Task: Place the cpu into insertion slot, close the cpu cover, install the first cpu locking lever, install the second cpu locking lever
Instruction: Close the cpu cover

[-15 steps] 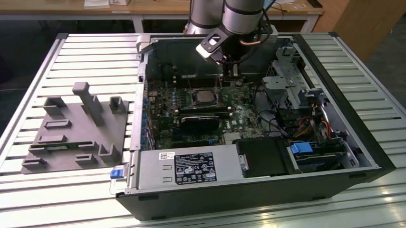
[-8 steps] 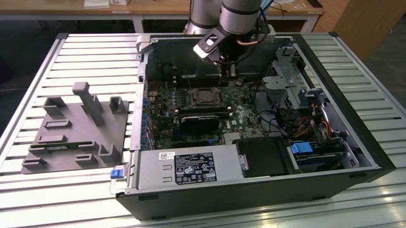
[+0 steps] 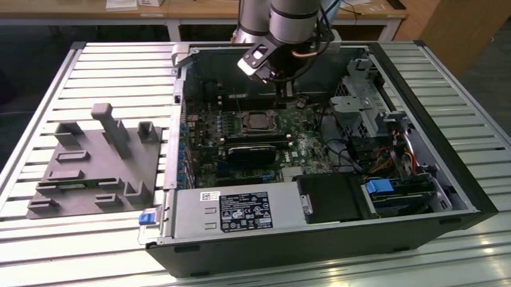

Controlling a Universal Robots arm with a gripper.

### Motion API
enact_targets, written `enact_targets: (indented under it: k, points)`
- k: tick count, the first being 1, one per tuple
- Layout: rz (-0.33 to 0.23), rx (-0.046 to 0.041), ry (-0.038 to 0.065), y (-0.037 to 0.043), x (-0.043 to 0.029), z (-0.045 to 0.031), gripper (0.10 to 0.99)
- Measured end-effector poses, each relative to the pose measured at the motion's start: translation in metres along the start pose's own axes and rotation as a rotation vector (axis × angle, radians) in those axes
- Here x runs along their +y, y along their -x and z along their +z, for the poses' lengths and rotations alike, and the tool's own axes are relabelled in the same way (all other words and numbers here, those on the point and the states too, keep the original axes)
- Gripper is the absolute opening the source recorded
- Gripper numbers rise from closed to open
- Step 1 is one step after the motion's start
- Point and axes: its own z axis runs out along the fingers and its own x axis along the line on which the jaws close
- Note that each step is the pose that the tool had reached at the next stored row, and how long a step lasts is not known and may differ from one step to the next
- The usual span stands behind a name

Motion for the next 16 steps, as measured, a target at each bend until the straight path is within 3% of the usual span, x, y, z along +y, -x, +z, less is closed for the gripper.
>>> enact_targets:
  k: [3, 16]
  points:
    - [0.0, 0.0005, 0.012, 0.0003, -0.0064, 0.0011, 0.106]
    - [0.0, 0.0005, 0.013, 0.0011, -0.0232, 0.0095, 0.106]
